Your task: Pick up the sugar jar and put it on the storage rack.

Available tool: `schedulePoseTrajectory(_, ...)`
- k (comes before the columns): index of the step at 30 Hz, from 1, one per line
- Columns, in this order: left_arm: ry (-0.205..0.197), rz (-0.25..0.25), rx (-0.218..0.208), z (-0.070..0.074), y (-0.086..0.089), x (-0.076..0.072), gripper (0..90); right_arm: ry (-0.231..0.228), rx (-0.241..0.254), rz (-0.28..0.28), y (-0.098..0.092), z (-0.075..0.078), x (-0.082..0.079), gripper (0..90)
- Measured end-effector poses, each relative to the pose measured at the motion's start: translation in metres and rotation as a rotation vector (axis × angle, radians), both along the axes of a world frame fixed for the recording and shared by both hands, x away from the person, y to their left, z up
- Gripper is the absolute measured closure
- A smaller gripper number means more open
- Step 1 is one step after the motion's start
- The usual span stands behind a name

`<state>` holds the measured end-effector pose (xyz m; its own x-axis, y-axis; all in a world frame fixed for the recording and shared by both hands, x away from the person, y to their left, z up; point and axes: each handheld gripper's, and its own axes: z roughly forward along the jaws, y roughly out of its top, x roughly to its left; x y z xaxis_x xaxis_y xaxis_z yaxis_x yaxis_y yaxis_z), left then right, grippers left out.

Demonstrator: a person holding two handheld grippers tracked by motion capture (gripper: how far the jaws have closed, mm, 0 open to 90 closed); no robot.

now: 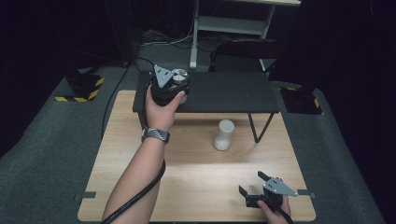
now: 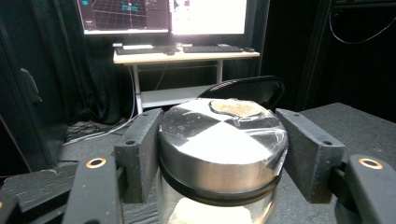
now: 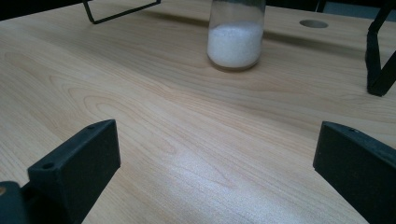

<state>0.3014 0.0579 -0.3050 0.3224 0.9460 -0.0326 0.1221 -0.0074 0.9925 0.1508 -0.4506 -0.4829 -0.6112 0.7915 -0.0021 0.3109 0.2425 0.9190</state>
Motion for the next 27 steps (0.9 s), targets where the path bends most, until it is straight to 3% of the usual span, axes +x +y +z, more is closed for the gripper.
schedulePoseTrajectory(22, 0.018, -0.001, -0.004, 0.0033, 0.0026, 0.0016, 33.9, -0.003, 0.001, 0.000, 0.0000, -0.0003, -0.0006, 0.1)
schedulePoseTrajectory(27, 0.025, 0.007, -0.017, 0.0038, 0.0034, 0.0009, 19.1, -0.003, 0.002, 0.000, -0.0003, -0.0004, -0.0004, 0.1)
